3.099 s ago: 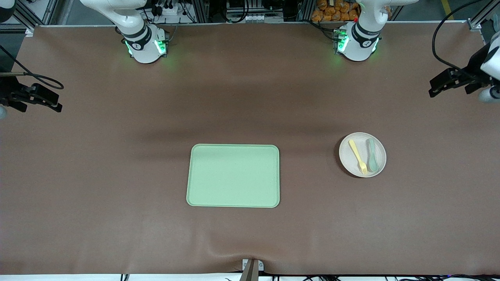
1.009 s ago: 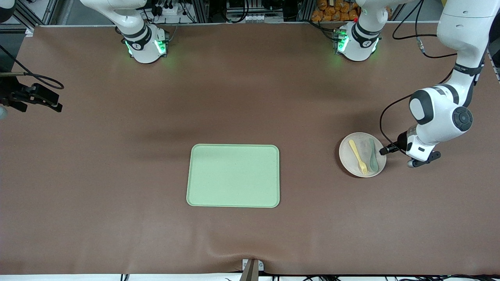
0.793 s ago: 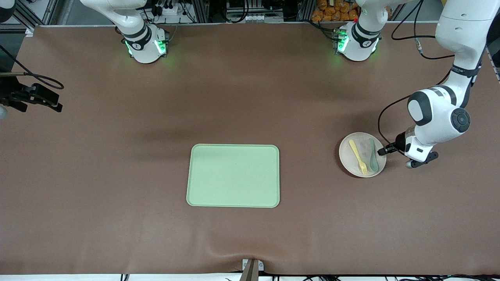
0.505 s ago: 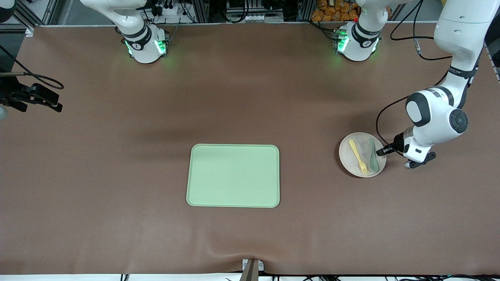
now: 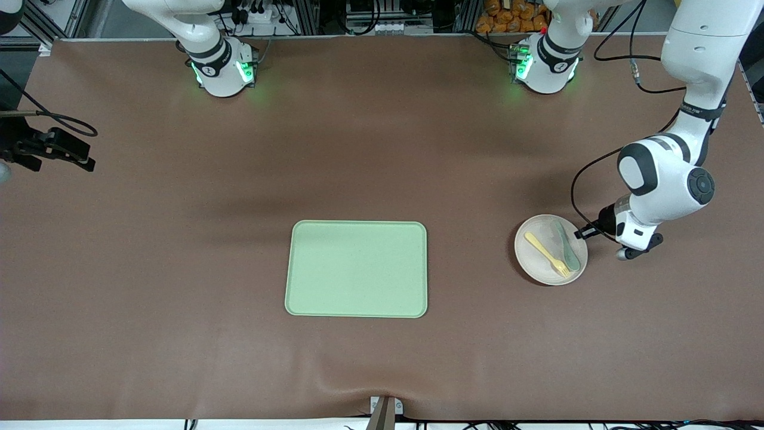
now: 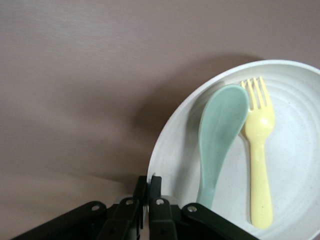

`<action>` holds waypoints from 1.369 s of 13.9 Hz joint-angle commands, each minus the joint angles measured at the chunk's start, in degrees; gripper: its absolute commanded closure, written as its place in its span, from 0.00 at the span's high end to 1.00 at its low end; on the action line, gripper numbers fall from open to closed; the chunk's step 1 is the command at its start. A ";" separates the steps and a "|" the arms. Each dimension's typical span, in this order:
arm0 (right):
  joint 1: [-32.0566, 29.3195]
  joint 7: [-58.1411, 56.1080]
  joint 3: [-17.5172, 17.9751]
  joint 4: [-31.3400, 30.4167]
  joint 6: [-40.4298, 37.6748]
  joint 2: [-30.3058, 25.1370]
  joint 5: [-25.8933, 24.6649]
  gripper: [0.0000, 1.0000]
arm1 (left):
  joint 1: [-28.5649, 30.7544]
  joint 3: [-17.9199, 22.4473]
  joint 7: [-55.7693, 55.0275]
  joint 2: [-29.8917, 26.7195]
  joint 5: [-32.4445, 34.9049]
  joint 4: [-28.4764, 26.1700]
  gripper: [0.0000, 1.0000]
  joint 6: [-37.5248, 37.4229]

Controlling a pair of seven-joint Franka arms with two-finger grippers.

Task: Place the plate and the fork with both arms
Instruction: 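Carry the plate onto the green tray and lower it with the left gripper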

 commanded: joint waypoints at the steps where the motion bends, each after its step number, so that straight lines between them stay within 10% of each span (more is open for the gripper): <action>1: -1.58 -1.00 1.09 -0.21 -0.41 -0.42 0.86 1.00 | 0.20 -4.15 -0.03 -1.03 -3.01 0.67 0.00 0.23; 10: -1.66 -0.91 1.00 -0.21 -0.41 -0.42 0.95 1.00 | -8.04 -10.49 -5.37 5.27 -1.70 28.50 0.00 -21.99; 19: -2.01 -0.82 1.00 -0.21 -0.59 -0.42 0.95 1.00 | -25.61 -8.04 -22.86 21.27 5.68 51.27 0.00 -22.01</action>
